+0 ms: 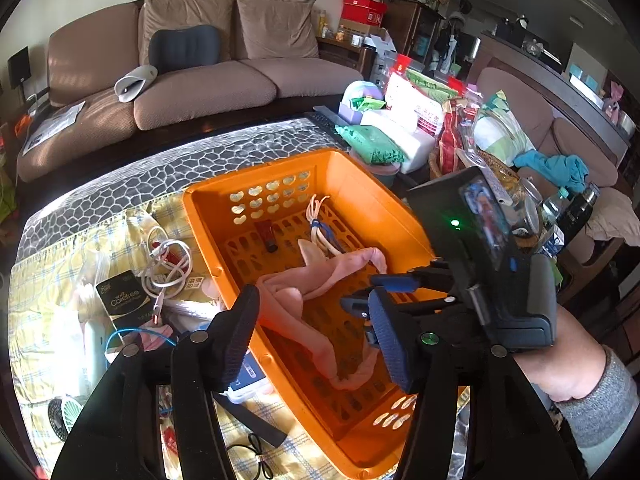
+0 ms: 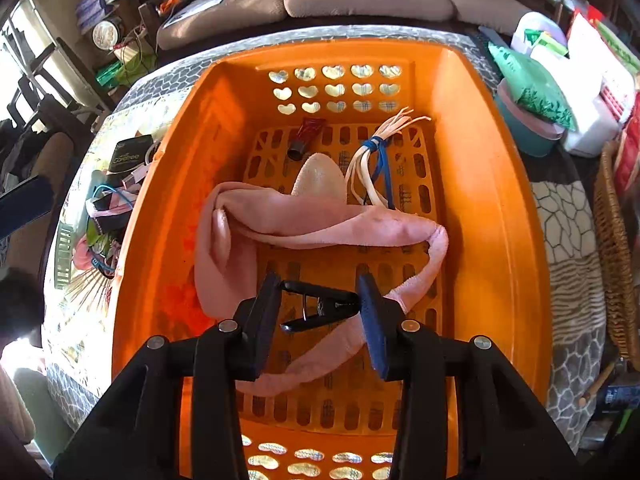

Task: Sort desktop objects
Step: 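Lower the pink cloth into the basket with the left gripper while the right drops the black clip there, then withdraw both grippers from the basket back over the table items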

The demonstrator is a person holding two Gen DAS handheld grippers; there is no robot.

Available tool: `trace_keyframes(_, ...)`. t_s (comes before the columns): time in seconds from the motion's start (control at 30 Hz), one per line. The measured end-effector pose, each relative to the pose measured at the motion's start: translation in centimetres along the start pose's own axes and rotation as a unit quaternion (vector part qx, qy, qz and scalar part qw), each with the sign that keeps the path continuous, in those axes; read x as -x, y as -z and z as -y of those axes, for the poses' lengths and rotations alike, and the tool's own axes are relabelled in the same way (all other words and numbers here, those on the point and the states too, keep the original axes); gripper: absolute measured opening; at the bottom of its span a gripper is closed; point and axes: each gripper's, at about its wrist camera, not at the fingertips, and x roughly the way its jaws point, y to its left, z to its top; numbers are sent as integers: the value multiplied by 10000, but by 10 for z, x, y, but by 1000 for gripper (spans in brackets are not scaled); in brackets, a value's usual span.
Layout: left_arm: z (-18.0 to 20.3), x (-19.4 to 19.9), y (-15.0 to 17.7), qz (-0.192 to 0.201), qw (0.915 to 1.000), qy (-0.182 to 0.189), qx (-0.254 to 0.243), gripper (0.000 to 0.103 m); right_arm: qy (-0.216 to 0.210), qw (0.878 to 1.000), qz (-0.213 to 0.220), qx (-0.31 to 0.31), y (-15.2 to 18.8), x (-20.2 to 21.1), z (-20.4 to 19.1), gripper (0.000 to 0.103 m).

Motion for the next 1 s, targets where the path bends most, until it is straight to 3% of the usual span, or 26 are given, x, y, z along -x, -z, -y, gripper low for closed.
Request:
trace_keyframes(0.27, -12, 1, 1, 40, 9999, -53, 108, 67, 64, 9986, -474, -209, -14, -33, 5, 37)
trace_keyframes(0.33, -13, -1, 1, 37, 9999, -41, 146, 69, 172, 9986, -457, -180, -16, -32, 3, 38)
trace_keyframes(0.43, -14, -4, 3, 8, 9999, -48, 165, 70, 267, 9987, -385, -183, -15, -28, 3, 52)
trace_keyframes(0.6, -11, -4, 5, 53, 9997, -12, 228, 84, 305, 9993, -93, -196, -4, -1, 10, 54)
trace_keyframes(0.7, -9, -4, 8, 82, 9995, 5, 312, 96, 380, 9992, 42, -126, 4, 18, 16, 69)
trace_keyframes(0.77, -6, -2, 11, 162, 9993, -35, 349, 103, 365, 9991, 186, -103, 13, 30, 19, 87)
trace_keyframes(0.87, -3, 2, 17, 208, 9987, 3, 458, 103, 388, 9982, 452, -34, 24, 49, 24, 103)
trace_keyframes(1.0, 5, 3, 25, 132, 9991, -124, 396, 103, 307, 9978, 551, -208, 35, 64, 31, 103)
